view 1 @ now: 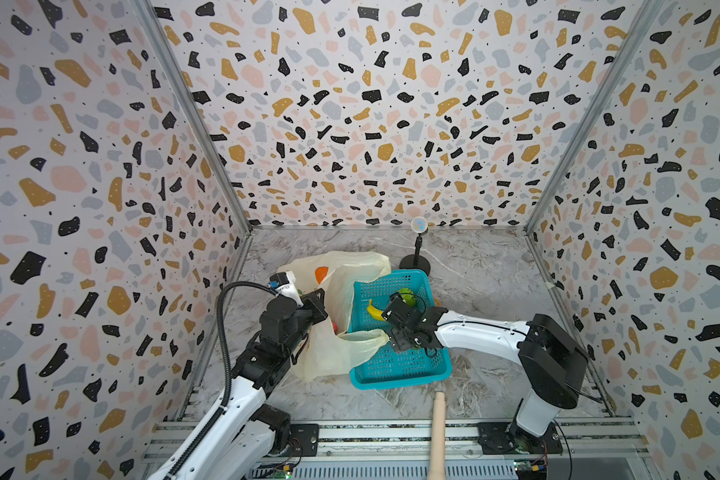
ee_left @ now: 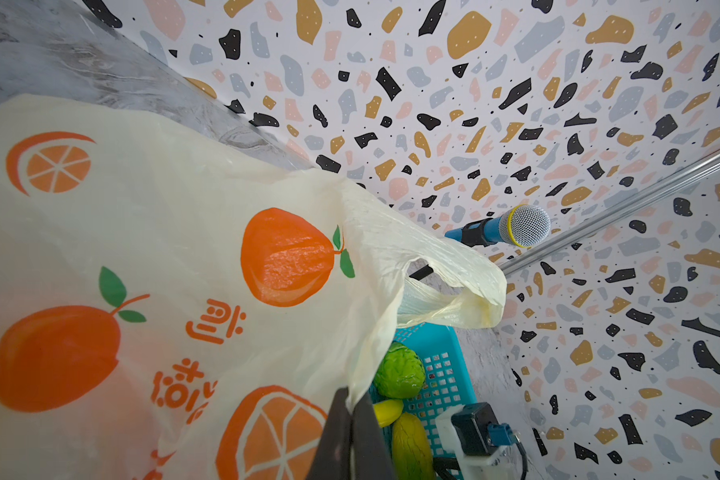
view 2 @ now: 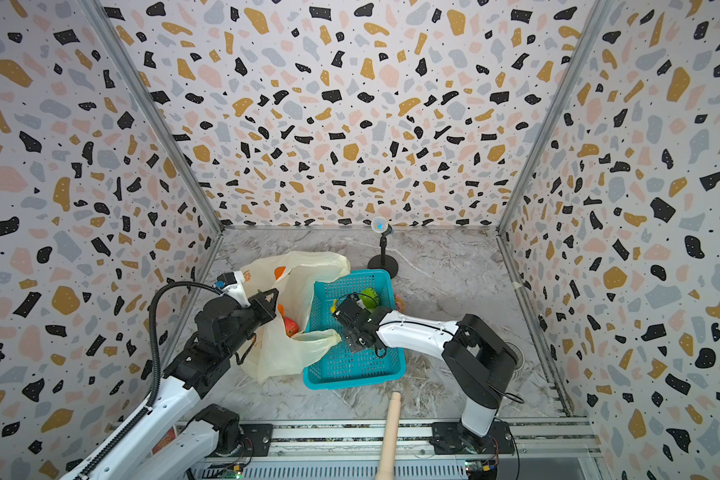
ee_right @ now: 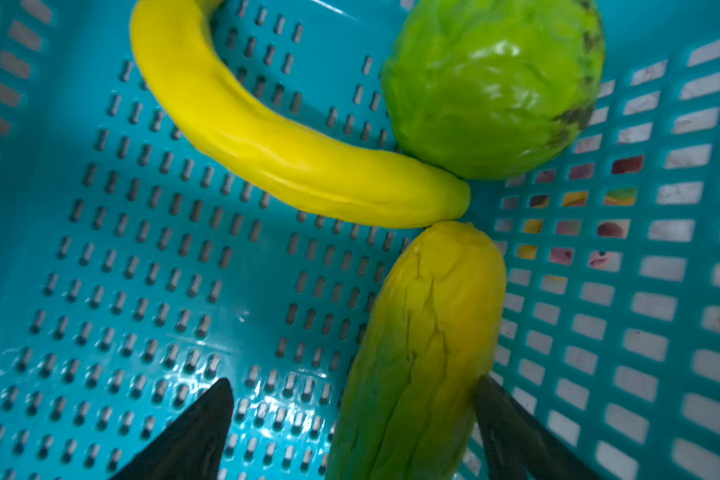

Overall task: Place the fruits into the plastic bag
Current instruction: 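Return the right gripper to the basket and grasp the green-yellow cucumber, then lift the cucumber into the bag and open the right gripper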

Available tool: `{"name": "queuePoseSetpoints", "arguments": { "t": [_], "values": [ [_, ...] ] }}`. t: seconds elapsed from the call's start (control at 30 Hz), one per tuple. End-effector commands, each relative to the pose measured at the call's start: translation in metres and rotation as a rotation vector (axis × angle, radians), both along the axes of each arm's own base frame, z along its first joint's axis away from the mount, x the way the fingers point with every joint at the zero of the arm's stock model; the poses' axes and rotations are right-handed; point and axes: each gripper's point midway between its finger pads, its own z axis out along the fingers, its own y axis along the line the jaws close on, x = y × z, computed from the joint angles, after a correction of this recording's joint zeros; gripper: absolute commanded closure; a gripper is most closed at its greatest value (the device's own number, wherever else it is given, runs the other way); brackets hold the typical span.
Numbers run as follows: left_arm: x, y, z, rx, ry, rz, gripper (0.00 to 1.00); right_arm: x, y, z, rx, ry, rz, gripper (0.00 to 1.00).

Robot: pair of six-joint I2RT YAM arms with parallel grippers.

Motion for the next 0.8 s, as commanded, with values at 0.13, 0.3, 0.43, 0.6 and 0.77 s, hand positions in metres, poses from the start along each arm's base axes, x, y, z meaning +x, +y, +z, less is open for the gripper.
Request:
{"name": "queuePoseSetpoints", "arguments": {
  "t": [0.13,0.3,0.43,0.6,0.77],
  "values": [
    [0.001,-0.003,0.008,-0.017,-0.044,-0.013,1.0,-0.002,0.002,-0.006,-0.019,0.036,0.012,0.12],
    [0.001,-0.004,0.009,-0.018,-0.045,-0.015,1.0,-0.005,0.01,-0.015,-0.009,0.069,0.047,0.14],
    [0.002,-0.004,0.009,-0.02,-0.047,-0.017,1.0,-0.007,0.012,-0.02,-0.005,0.085,0.062,0.14],
    [0.001,-0.005,0.009,-0.02,-0.047,-0.018,1.0,-0.005,0.009,-0.016,-0.003,0.066,0.046,0.14],
    [0.001,-0.004,0.008,-0.021,-0.047,-0.017,1.0,-0.003,-0.001,-0.018,-0.033,0.043,0.004,0.13]
  ]
}}
